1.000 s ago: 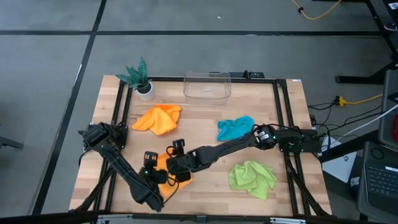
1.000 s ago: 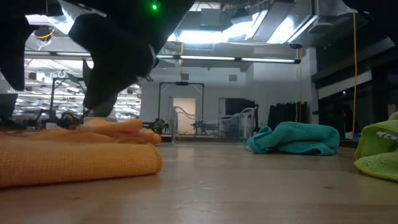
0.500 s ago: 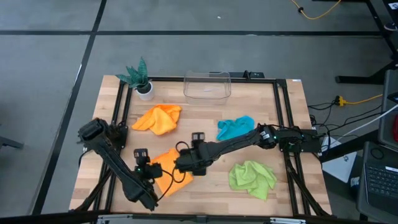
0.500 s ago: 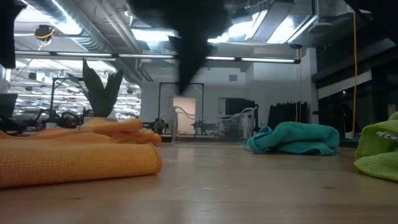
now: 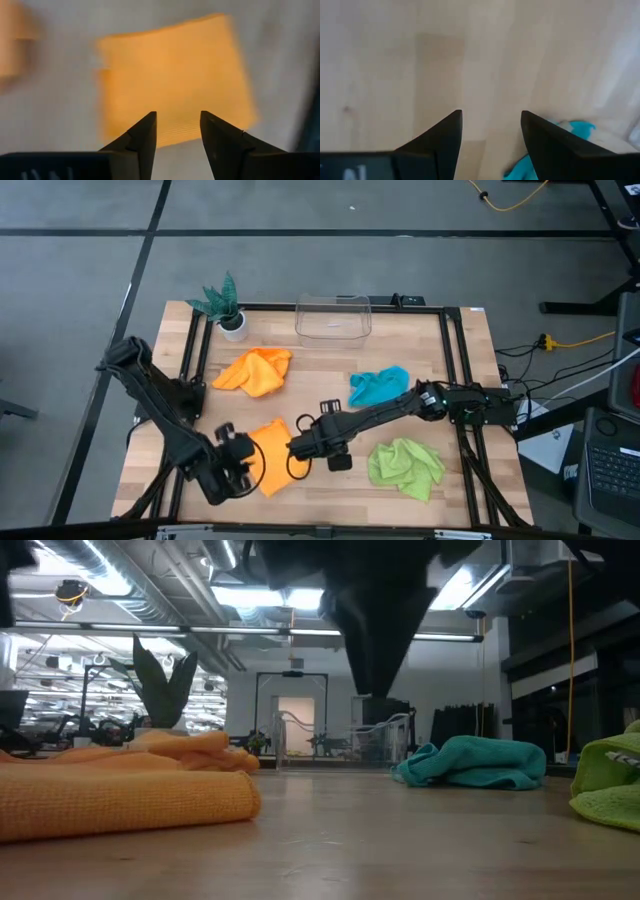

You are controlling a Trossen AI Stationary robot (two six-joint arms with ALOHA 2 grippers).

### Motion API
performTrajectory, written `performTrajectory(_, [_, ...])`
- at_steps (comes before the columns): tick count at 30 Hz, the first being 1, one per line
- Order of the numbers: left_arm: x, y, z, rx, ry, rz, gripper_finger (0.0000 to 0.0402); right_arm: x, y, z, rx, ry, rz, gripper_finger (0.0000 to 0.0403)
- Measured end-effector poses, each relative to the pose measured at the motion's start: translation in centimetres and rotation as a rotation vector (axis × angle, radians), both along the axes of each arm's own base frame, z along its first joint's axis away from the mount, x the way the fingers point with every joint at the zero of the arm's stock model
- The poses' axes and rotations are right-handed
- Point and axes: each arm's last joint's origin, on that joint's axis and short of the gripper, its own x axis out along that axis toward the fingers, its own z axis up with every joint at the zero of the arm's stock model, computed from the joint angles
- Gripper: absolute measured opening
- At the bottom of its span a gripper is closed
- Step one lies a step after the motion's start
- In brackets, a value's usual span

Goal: Fold microfiber towels
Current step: Fold the bottom orange microfiber towel

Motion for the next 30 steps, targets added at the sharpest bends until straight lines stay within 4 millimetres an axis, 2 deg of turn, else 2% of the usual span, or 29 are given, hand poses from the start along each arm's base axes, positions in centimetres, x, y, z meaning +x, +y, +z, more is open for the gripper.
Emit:
performTrajectory(3, [-0.1, -0.8, -2.5, -0.107, -0.113, -0.066, 0.014, -0.3, 0.9, 0.0, 0.043, 0.024, 0.057, 0.0206])
performTrajectory(5, [-0.2, -1.3, -3.3, -0.156, -0.185, -0.104, 0.014, -0.5, 1.5, 0.0, 0.055, 0.033, 0.094, 0.0206])
performTrajectory(10, [0.2, -2.0, -3.2, -0.202, -0.285, -0.164, 0.014, -1.2, 2.3, 0.9, 0.064, 0.017, 0.128, 0.0206])
performTrajectory(13, [0.4, -2.0, -3.0, -0.186, -0.333, -0.151, 0.014, -1.1, 3.2, 1.7, 0.014, -0.089, 0.118, 0.0206])
performTrajectory(15, [0.5, -1.9, -2.9, -0.168, -0.357, -0.133, 0.014, -0.7, 4.1, 1.5, -0.042, -0.173, 0.184, 0.0206])
performTrajectory(17, [0.5, -1.9, -2.9, -0.159, -0.365, -0.126, 0.014, -1.1, 4.2, 0.9, -0.071, -0.124, 0.255, 0.0206])
performTrajectory(20, [0.5, -1.9, -2.9, -0.157, -0.367, -0.125, 0.014, -2.7, 2.6, 0.5, -0.06, 0.017, 0.21, 0.0206])
performTrajectory(23, [0.5, -1.9, -2.9, -0.155, -0.368, -0.125, 0.014, -4.4, 0.6, 0.8, -0.053, -0.019, 0.087, 0.0206])
performTrajectory(27, [0.6, -1.8, -2.9, -0.151, -0.37, -0.12, 0.014, -8.2, -1.2, 0.3, 0.015, -0.17, 0.055, 0.0206])
performTrajectory(30, [0.6, -1.8, -2.9, -0.151, -0.371, -0.12, 0.014, -10.5, -2.2, 0.5, 0.153, -0.486, -0.026, 0.0206])
